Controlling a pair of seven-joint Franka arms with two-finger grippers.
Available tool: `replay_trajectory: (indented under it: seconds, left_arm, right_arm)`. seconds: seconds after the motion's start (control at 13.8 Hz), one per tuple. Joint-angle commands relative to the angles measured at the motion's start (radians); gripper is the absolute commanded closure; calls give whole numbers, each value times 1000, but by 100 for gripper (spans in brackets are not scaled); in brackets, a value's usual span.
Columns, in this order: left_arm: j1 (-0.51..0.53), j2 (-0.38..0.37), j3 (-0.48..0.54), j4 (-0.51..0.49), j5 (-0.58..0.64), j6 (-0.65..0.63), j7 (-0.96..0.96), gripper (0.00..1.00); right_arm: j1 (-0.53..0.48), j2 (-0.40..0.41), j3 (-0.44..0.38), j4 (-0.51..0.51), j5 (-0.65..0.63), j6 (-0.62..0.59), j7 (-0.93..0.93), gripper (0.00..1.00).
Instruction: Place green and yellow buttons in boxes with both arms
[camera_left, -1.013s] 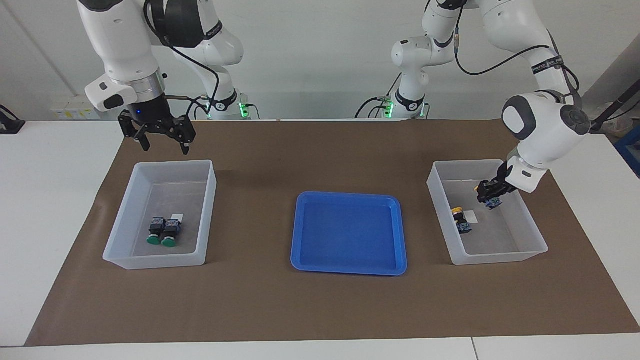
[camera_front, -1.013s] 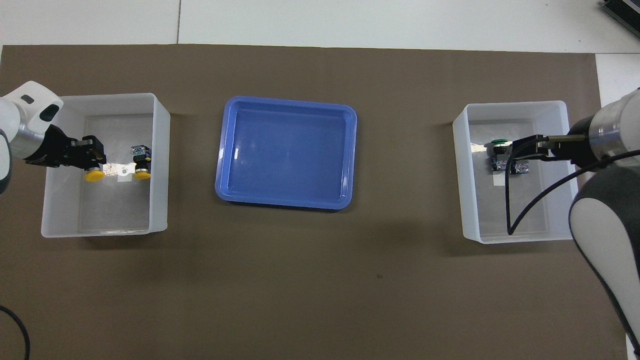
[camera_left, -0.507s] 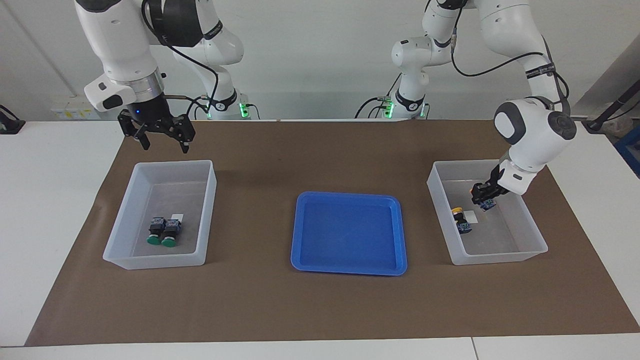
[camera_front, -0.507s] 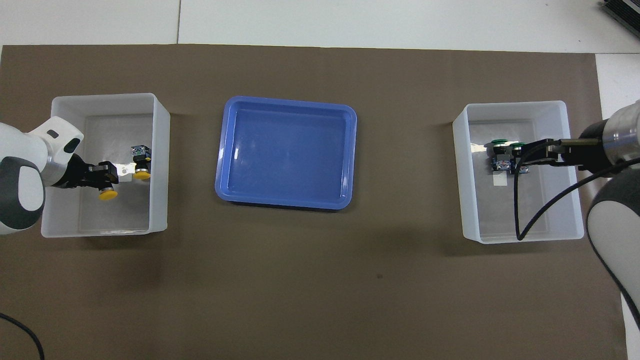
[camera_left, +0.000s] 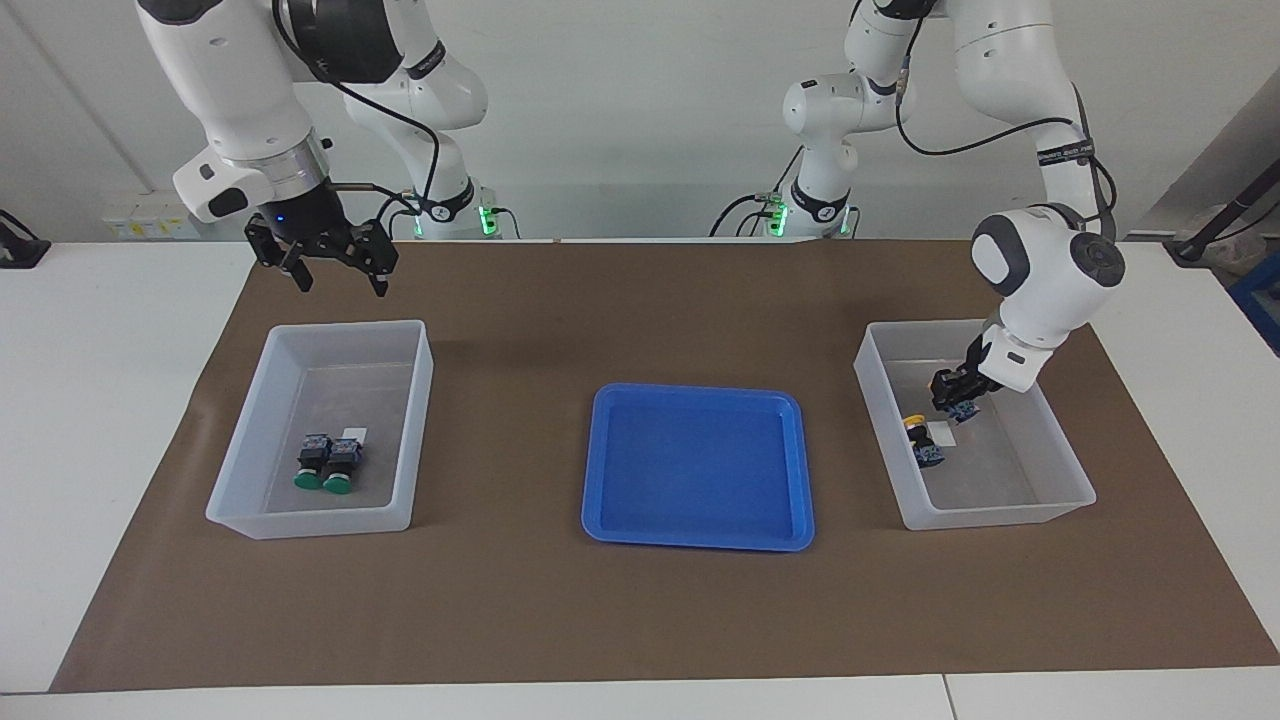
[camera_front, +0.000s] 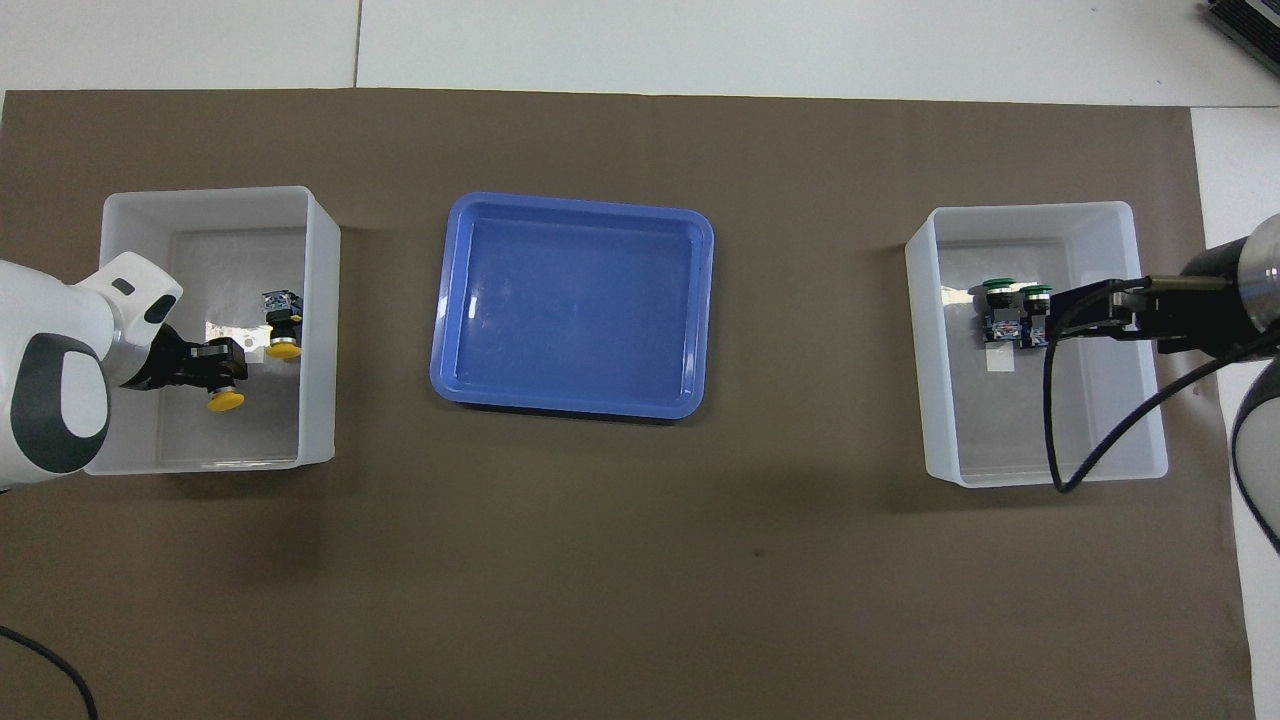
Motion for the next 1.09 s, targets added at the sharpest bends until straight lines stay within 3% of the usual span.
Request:
replay_trajectory:
  seconds: [0.0, 0.36, 0.65, 0.87, 1.01]
  left_arm:
    - [7, -23, -3, -20, 2, 14, 18, 29]
    - [7, -23, -3, 90, 25, -135, 23, 28]
    - [7, -20, -6, 246, 25, -314, 22, 32]
    - [2, -14, -4, 358, 25, -438, 17, 35]
    - [-3, 5, -4, 440, 25, -518, 9, 35]
  right_arm:
    - [-1, 19, -7, 36, -11, -22, -30, 0]
    - [-4, 71, 4, 123, -25, -82, -35, 0]
    - [-13, 59, 7, 100, -10, -89, -32, 0]
    - [-94, 38, 88, 70, -10, -95, -29, 0]
    - [-84, 33, 97, 53, -13, -92, -23, 0]
